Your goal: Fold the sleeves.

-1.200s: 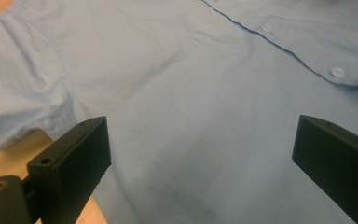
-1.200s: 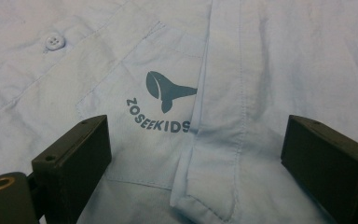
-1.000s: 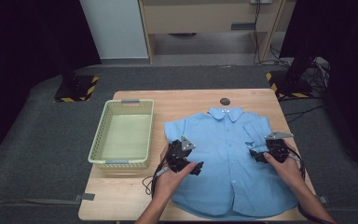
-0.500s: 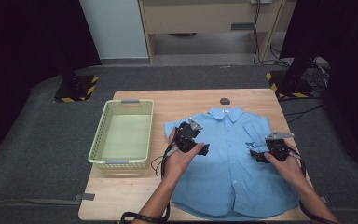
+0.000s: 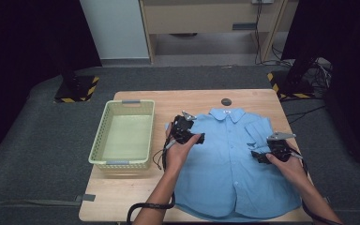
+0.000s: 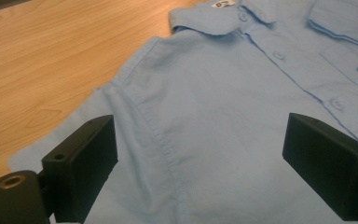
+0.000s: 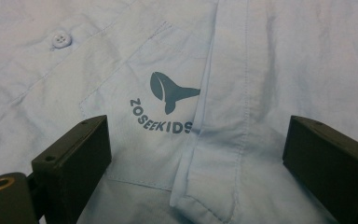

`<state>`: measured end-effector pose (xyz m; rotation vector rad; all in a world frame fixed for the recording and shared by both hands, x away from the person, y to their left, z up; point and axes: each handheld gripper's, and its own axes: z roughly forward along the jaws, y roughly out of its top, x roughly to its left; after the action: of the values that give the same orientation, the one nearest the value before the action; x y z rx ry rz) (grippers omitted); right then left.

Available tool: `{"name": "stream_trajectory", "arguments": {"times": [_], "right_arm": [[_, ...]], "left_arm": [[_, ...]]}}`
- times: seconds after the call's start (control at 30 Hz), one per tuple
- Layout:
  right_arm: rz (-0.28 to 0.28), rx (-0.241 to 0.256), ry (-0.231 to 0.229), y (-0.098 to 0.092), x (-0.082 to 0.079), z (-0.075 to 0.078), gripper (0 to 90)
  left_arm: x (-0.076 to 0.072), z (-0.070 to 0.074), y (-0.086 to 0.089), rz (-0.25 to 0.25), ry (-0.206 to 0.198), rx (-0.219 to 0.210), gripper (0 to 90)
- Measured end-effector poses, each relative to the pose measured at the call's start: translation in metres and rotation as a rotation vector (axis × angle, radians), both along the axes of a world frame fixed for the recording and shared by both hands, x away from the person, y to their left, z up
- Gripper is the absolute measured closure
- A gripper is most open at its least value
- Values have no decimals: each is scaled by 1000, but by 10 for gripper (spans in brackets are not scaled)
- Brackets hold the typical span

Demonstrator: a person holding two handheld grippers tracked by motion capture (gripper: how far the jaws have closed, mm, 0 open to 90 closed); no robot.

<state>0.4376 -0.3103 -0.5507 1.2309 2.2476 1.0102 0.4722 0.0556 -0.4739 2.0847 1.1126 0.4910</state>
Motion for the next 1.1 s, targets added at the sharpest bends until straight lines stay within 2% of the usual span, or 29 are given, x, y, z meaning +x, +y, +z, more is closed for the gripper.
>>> {"name": "stream_trajectory", "arguments": {"times": [0.23,0.37,0.47,0.7,0.9,1.1], "right_arm": [[-2,2,-1,-1,0,0,78],[1,4,-1,-3,2,0,78],[1,4,1,-6,3,0,78],[12,2,-1,-9,3,0,78],[25,2,-2,-10,3,0,81],[26,0,-3,-11,2,0,83]], "left_arm": [[7,-3,9,38,-10,2,103],[9,-8,10,51,-18,38,131],[11,-11,14,93,-20,42,166],[18,-22,19,151,-21,69,228],[26,-30,25,208,-41,93,293],[32,-40,32,265,-17,87,329]]}}
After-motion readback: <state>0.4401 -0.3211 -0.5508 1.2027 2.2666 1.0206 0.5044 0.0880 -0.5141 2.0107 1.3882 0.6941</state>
